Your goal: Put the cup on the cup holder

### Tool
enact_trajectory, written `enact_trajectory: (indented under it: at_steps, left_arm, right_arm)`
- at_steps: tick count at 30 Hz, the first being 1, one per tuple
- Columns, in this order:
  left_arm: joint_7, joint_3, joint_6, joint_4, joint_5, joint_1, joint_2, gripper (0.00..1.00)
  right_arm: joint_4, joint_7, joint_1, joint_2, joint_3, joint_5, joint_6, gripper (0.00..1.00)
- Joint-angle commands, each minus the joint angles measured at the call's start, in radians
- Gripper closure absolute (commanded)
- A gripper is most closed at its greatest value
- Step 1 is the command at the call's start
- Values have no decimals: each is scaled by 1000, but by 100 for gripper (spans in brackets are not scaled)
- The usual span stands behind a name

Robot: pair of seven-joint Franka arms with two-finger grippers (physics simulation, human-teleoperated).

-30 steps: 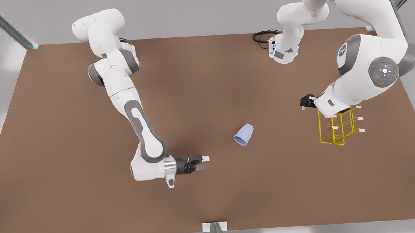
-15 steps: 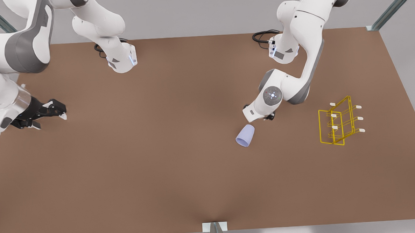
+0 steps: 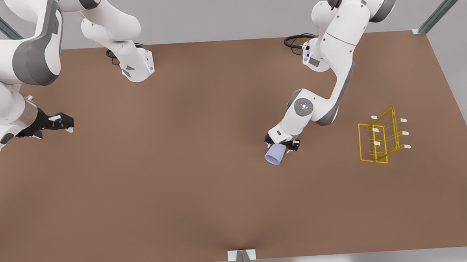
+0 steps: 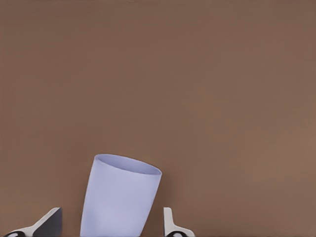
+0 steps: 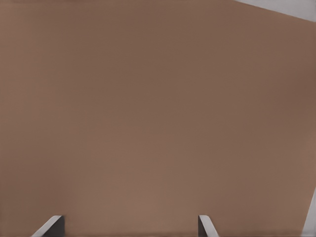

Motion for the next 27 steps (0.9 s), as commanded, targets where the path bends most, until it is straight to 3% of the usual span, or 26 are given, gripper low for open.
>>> enact_trajectory:
  at_steps: [1,27]
  left_arm:
    - [-25,0,62,-3,25,1,4,0]
    - [-3,1,64,37,117,3,167,0]
  right_arm:
    - [1,108,-5,-1,-2,-3,4,0]
    - [1,109,-4,11,-2,-5,60,0]
